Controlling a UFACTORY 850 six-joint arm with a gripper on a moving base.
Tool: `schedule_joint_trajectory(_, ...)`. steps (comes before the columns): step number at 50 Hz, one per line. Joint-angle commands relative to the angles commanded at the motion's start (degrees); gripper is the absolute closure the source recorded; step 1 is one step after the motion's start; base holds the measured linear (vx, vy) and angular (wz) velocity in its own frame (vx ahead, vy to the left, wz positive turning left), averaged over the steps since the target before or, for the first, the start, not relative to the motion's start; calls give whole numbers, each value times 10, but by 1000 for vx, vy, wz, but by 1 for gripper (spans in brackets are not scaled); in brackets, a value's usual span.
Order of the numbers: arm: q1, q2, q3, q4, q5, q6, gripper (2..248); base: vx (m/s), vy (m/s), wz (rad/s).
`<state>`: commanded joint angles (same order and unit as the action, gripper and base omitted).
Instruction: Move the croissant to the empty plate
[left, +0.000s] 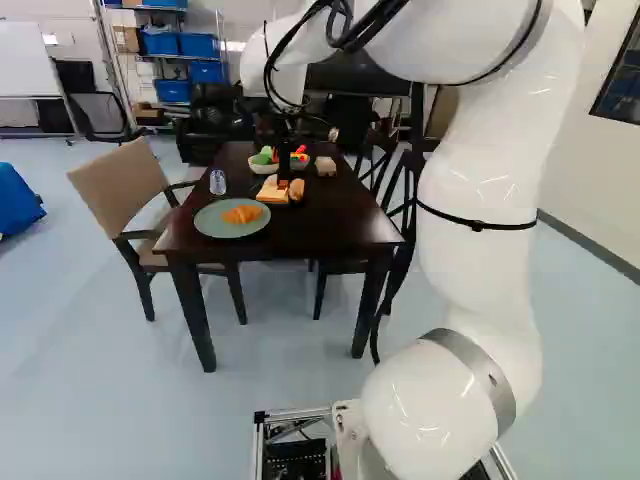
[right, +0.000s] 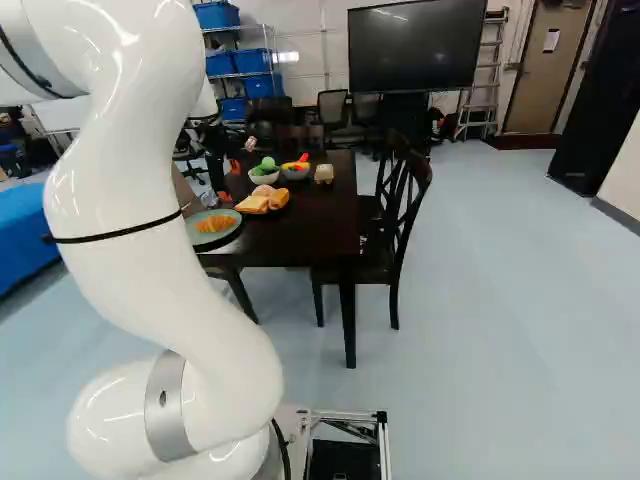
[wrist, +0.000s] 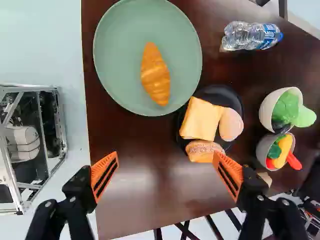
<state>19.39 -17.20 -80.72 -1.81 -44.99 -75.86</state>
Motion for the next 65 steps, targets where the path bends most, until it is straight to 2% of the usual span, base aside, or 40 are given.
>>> schedule_joint_trajectory(65, -118, 69, 82, 0, 0, 0, 3, 0, 0, 0)
